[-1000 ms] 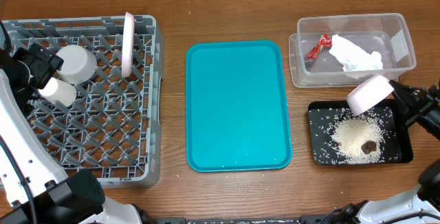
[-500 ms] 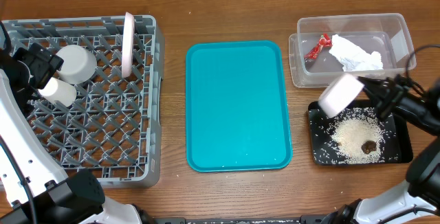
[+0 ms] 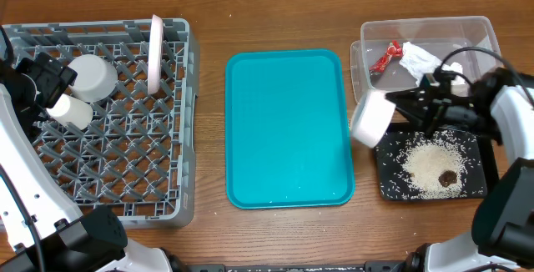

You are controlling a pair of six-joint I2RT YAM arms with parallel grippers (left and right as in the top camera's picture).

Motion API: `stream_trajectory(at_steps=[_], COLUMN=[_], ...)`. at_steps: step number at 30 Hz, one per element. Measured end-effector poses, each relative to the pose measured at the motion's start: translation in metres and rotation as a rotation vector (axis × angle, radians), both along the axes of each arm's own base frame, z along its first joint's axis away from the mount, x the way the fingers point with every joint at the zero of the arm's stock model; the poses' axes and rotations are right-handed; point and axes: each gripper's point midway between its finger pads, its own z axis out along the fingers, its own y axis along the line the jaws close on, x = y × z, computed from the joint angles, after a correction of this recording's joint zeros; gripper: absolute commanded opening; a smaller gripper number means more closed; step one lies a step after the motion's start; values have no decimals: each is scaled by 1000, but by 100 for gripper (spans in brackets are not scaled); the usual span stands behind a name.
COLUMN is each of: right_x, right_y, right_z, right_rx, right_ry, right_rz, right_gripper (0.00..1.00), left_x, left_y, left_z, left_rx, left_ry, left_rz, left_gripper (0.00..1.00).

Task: Sort waste into correct bins and load items into the dishwasher
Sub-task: 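Carry the empty bowl back and set it on the teal tray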

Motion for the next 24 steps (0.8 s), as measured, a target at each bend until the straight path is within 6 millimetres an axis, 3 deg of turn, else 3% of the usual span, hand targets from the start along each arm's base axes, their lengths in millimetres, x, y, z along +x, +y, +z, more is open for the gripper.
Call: stream_trajectory(at_steps=[4, 9, 16, 24], right_x=[4, 9, 15, -15], right_y=[28, 68, 147, 233], right_z=[-23, -62, -71, -88], right_rx=[-124, -465, -786, -1107], right_ry=[-15, 62, -55, -313], right_rz=[111, 216, 239, 166], right_gripper=[4, 4, 4, 4], left_x=[0, 0, 0, 0], left_y=[0, 0, 0, 0], left_z=[0, 0, 0, 0], left_rx=[2, 2, 2, 2], left_ry=[1, 1, 1, 1], left_rz=[1, 1, 1, 1], left_gripper=[100, 100, 100, 100])
